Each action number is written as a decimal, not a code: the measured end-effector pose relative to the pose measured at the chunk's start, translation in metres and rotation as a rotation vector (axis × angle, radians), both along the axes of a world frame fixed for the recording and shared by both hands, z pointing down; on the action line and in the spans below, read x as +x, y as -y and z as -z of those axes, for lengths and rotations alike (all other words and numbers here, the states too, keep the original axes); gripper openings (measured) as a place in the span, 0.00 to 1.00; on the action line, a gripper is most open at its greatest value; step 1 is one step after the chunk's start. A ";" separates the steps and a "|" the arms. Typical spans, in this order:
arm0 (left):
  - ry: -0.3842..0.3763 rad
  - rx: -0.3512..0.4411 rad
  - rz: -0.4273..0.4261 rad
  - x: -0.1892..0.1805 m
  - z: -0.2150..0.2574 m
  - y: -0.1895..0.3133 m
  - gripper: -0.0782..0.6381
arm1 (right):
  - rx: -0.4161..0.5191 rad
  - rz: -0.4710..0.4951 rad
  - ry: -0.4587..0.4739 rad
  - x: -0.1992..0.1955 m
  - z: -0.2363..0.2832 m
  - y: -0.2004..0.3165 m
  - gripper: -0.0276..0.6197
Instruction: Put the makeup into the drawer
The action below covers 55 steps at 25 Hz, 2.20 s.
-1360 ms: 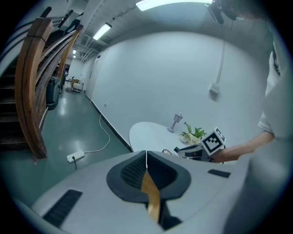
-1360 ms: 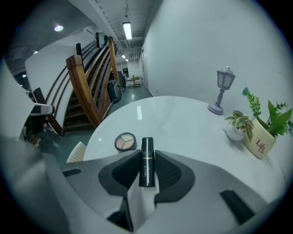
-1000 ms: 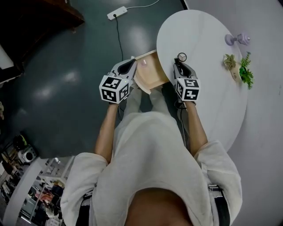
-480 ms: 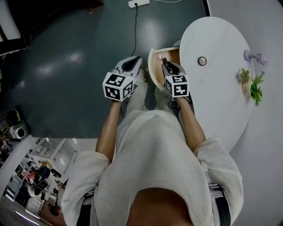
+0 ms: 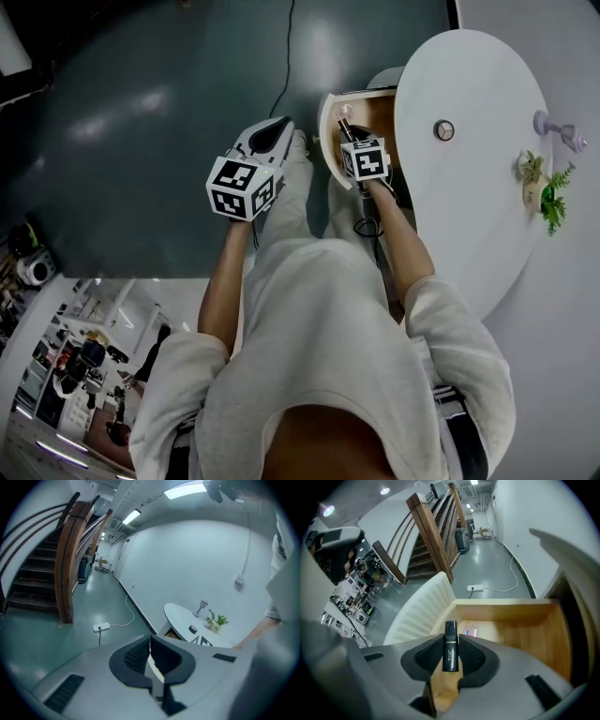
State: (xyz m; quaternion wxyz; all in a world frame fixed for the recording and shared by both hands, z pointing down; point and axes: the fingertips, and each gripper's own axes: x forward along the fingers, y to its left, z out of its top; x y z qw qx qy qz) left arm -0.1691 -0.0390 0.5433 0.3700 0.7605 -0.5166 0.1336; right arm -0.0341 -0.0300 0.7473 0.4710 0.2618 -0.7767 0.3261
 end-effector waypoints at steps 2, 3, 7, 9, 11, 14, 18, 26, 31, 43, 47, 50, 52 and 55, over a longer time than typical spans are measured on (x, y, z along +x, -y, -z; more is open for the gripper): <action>-0.001 -0.006 0.001 -0.002 -0.005 0.003 0.13 | -0.041 0.026 -0.023 -0.001 -0.019 -0.004 0.19; -0.001 -0.010 0.001 -0.003 -0.007 0.003 0.13 | -0.061 0.036 -0.036 -0.002 -0.027 -0.006 0.19; -0.008 -0.025 0.013 -0.005 -0.015 0.002 0.13 | -0.134 0.074 -0.142 0.010 -0.065 -0.015 0.19; -0.009 -0.035 0.020 -0.006 -0.018 0.000 0.13 | -0.146 0.089 -0.173 0.013 -0.081 -0.015 0.19; -0.006 -0.048 0.024 -0.009 -0.022 -0.005 0.13 | -0.159 0.094 -0.176 0.011 -0.091 -0.015 0.19; 0.000 -0.069 0.032 -0.014 -0.029 -0.012 0.13 | -0.199 0.107 -0.192 0.009 -0.106 -0.021 0.19; 0.003 -0.082 0.037 -0.016 -0.035 -0.017 0.13 | -0.206 0.125 -0.196 0.008 -0.111 -0.021 0.19; -0.001 -0.064 0.026 -0.008 -0.029 -0.018 0.13 | -0.213 0.097 -0.128 0.005 -0.098 -0.019 0.32; -0.001 -0.041 0.024 -0.002 -0.019 -0.015 0.13 | -0.108 0.059 -0.061 -0.002 -0.066 -0.003 0.32; 0.003 0.026 -0.015 0.030 0.010 -0.009 0.13 | 0.176 -0.021 0.166 0.004 0.069 0.012 0.32; 0.006 0.035 -0.042 0.041 0.017 -0.005 0.13 | 0.267 -0.039 0.226 0.011 0.124 0.015 0.32; 0.003 0.038 -0.066 0.052 0.020 -0.001 0.13 | 0.330 -0.081 0.249 0.023 0.157 0.024 0.33; 0.001 0.041 -0.081 0.061 0.022 0.002 0.13 | 0.363 -0.119 0.249 0.039 0.170 0.034 0.34; 0.002 0.048 -0.115 0.076 0.024 0.009 0.13 | 0.398 -0.177 0.215 0.071 0.177 0.051 0.35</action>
